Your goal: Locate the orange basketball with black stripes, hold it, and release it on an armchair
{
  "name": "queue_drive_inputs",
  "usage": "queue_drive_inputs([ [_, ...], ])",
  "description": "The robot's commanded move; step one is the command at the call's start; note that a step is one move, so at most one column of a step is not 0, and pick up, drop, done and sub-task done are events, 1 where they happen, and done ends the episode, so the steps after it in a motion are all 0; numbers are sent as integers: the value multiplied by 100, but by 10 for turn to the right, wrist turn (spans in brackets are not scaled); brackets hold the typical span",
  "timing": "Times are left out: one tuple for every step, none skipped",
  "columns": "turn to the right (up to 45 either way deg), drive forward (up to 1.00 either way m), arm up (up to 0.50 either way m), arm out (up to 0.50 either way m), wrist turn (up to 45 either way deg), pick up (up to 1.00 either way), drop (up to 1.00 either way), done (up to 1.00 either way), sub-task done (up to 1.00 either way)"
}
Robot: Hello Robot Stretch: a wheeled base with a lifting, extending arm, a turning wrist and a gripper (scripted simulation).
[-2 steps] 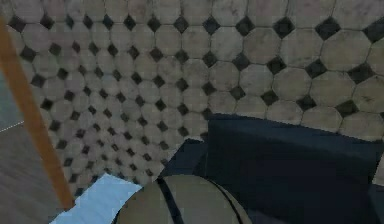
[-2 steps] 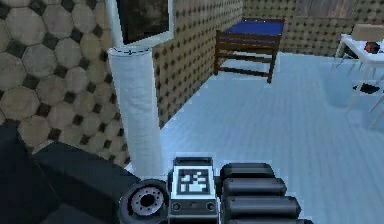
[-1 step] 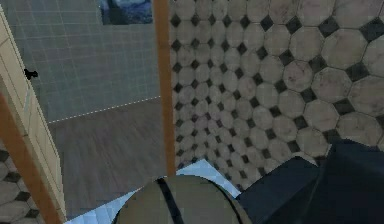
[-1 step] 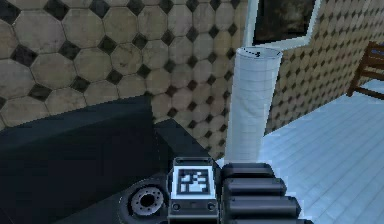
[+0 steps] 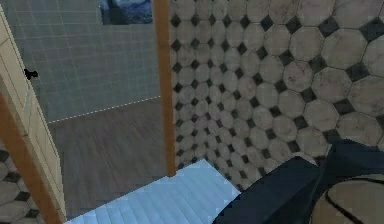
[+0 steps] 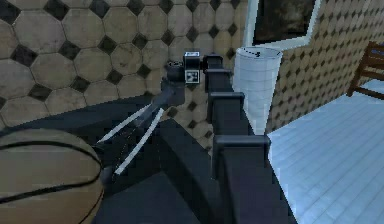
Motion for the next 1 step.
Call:
queue_drive_inputs([
  [0,0,0,0,390,0,0,0,0],
])
